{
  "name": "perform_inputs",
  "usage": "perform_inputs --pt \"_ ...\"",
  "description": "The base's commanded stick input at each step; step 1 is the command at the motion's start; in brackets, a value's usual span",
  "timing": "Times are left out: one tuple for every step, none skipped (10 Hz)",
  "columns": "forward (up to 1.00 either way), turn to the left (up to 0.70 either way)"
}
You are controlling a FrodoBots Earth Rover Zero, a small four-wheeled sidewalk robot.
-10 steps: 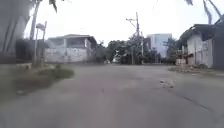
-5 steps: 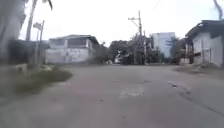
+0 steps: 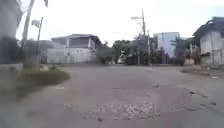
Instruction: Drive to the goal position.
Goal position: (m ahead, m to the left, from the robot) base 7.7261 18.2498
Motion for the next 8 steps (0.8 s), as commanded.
perform_inputs --pt "1.0 -0.02" --pt "1.0 -0.02" --pt "1.0 -0.02" --pt "1.0 -0.02" --pt "1.0 -0.02" --pt "1.0 -0.02" --pt "1.0 -0.02" --pt "1.0 -0.02"
